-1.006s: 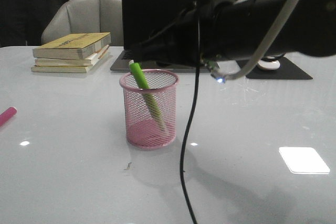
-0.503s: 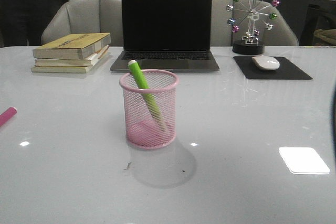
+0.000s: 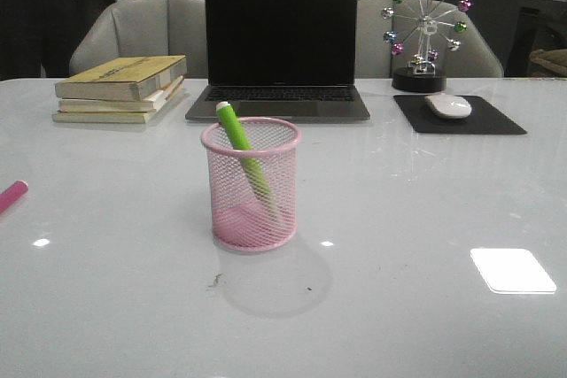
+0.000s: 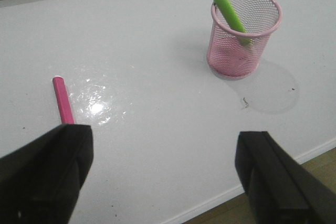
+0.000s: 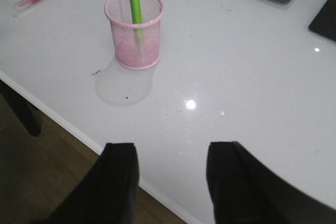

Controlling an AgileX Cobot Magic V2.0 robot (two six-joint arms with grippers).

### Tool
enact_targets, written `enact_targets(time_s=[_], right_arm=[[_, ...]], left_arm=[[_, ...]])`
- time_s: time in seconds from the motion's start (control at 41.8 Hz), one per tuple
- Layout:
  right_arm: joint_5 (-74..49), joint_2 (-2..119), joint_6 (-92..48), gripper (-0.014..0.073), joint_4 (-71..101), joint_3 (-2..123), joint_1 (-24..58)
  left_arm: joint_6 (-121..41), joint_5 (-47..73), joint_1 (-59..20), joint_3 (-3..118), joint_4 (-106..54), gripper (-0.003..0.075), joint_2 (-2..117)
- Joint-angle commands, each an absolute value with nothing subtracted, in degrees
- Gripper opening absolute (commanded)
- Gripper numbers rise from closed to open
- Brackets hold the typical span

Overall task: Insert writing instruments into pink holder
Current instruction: 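Withdraw the right gripper away from the holder, then lower the left gripper over the pink marker and close on it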

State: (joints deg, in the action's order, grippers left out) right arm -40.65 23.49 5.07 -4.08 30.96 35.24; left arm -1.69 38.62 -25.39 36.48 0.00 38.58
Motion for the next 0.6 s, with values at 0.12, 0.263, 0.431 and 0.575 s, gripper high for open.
enact_targets(time_s=[0.12, 0.263, 0.431, 0.575], right_arm=[[-37.58, 23.33, 4.51, 0.0428, -4.58, 32.14, 34.76], [-37.58, 23.33, 4.51, 0.0428, -4.58, 32.14, 34.76], [-37.58, 23.33, 4.51, 0.0428, -4.58, 32.14, 34.76], [-37.58, 23.33, 4.51, 0.0428, -4.58, 32.14, 34.76]], left_arm=[[-1.48, 33.44, -25.91, 38.20, -0.44, 0.0601, 38.86], [-1.37, 33.15, -25.91, 38.20, -1.81, 0.0601, 38.88], [-0.76, 42.17, -23.04, 42.17, -0.99, 0.0601, 46.26], [-0.76, 48.22, -17.73, 46.60, -0.52, 0.0601, 55.63]])
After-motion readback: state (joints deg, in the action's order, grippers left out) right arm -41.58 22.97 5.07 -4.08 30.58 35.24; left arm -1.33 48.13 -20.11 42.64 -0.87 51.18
